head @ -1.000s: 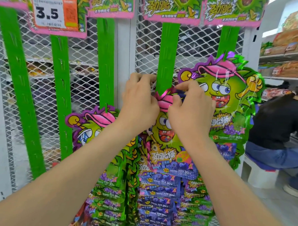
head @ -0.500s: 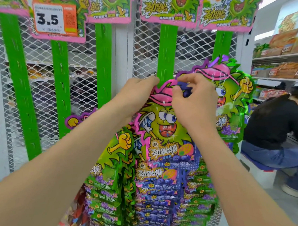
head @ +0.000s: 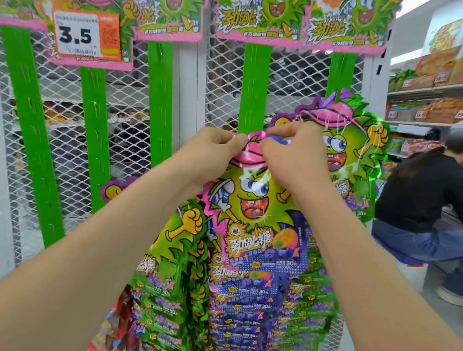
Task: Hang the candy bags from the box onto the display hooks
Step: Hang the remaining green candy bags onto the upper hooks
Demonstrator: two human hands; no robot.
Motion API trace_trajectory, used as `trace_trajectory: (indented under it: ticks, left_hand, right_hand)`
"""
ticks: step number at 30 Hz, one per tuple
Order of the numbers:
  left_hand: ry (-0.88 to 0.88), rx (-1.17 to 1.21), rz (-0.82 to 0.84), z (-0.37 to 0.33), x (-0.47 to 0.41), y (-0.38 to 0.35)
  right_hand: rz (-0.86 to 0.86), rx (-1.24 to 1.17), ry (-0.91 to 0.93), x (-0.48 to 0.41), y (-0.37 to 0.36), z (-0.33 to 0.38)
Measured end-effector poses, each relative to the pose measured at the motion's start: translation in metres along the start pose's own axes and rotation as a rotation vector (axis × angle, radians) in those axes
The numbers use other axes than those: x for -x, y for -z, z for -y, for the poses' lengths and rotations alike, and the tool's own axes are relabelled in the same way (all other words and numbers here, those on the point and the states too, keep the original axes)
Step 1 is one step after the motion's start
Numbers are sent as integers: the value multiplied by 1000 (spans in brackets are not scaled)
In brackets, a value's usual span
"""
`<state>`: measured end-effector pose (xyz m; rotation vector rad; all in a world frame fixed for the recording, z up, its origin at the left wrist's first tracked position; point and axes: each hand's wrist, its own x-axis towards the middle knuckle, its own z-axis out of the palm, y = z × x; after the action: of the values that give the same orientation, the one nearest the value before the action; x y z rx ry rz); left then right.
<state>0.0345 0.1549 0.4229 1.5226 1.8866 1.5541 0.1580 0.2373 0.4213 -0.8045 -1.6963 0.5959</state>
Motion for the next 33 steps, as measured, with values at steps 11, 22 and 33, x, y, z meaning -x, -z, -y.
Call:
trace_trajectory:
  ticks: [11,22,33]
  left_hand:
    - [51,119,-32,-5,-6,2]
    - [-1,80,23,1,-2,3]
    - [-171,-222,-48,15,-7,9]
  right_hand:
    - [-133,-59,172,9,-3,7]
    - [-34,-59,44,9,-5,17]
    - [-2,126,260,25,-8,-3]
